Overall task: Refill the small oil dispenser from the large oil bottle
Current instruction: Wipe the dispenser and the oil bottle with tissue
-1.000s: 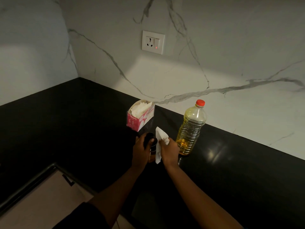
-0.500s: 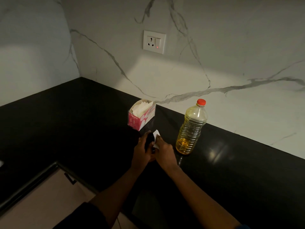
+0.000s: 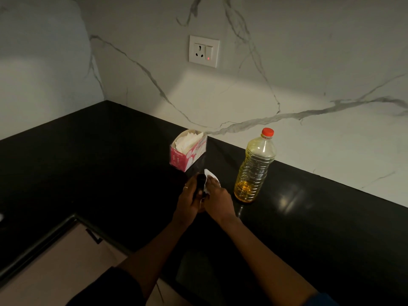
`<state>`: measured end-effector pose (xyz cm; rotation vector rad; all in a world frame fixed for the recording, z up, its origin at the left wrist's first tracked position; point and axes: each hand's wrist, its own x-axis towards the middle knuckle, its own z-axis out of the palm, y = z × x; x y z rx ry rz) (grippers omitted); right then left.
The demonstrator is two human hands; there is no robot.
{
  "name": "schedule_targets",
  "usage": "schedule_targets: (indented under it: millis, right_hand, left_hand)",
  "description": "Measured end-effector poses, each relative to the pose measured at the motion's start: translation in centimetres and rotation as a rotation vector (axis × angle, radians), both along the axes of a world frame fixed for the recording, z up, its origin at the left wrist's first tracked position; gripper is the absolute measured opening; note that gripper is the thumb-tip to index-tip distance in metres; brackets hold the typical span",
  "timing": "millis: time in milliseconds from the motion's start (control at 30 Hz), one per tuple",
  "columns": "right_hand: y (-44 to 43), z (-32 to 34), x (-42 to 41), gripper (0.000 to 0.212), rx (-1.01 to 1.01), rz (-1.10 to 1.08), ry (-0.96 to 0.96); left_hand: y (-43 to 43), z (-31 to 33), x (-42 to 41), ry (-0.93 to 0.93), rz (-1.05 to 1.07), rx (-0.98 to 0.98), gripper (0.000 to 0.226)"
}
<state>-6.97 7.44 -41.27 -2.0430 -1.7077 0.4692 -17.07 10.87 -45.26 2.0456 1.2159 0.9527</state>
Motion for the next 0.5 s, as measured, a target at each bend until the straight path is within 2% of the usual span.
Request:
schedule_targets:
  millis: [100, 267, 500]
  right_hand:
    - [0.5, 0.0, 0.1, 0.054, 0.003, -0.006, 0.052]
    - [-0.8, -0.9, -0.3, 0.055, 0.043, -0.018, -0.001]
    - [-1.6, -0.5, -1.0, 0.048, 0.124, -0.046, -0.024]
  left_hand:
    - [0.3, 0.1, 0.1, 0.060, 0.049, -0.039, 0.052]
    - [0.1, 0.4, 0.4, -0.013, 0.099, -0.086, 0.064]
    - [-0.3, 0.1, 1.0, -0.087, 0.208, 0.004, 0.049]
